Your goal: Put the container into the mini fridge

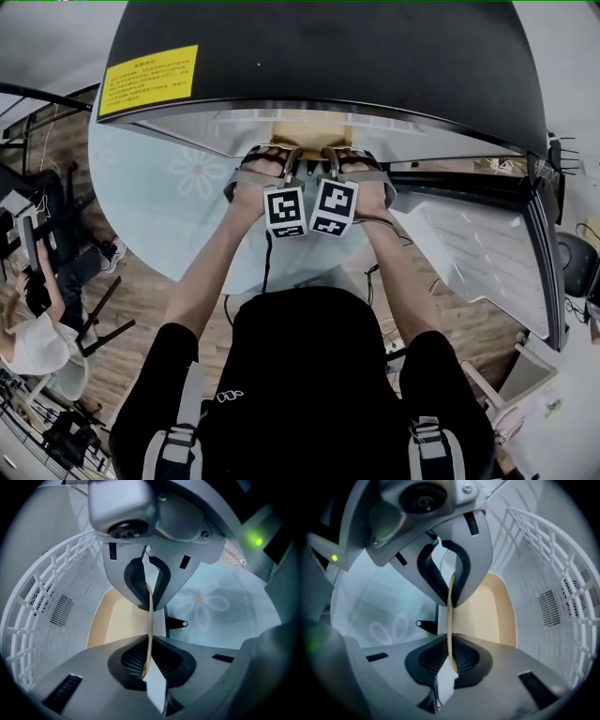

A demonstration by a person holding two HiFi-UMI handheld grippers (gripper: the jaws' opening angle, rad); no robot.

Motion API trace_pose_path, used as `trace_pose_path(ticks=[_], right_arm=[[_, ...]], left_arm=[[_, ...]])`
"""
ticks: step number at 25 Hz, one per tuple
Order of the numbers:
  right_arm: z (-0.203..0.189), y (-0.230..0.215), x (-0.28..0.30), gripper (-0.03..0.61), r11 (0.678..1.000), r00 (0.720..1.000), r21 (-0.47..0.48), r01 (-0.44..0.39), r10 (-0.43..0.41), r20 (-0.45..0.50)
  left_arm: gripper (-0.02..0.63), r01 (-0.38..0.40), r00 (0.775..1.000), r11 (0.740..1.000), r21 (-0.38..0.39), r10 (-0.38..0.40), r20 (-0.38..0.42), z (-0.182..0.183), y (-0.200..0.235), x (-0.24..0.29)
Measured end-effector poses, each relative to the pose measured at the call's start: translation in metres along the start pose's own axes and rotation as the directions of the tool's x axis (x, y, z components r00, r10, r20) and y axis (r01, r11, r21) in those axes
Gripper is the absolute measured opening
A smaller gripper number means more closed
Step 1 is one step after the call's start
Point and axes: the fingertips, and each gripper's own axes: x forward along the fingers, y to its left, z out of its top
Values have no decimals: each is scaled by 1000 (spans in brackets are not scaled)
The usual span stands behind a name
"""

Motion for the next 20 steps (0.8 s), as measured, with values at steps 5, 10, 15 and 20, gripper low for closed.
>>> trace_pose_path(ticks=[5,10,15,20], right_arm=[[0,-6,9,20,1000,1000,-10,-3,3,4],[0,-4,17,25,1000,1000,-11,-5,5,6],[0,-7,18,38,1000,1000,1,10,-10,12],[-1,-12,15,84,999,999,27,38,-39,26]], left_arm=[[34,-18,1000,1000,-4,18,1,-3,3,8],[51,-12,1000,1000,-28,12,3,-7,2,14],[66,-27,999,998,-64,29,19,-7,4,15],[136,-24,1000,995,-93,26,12,-10,3,14]])
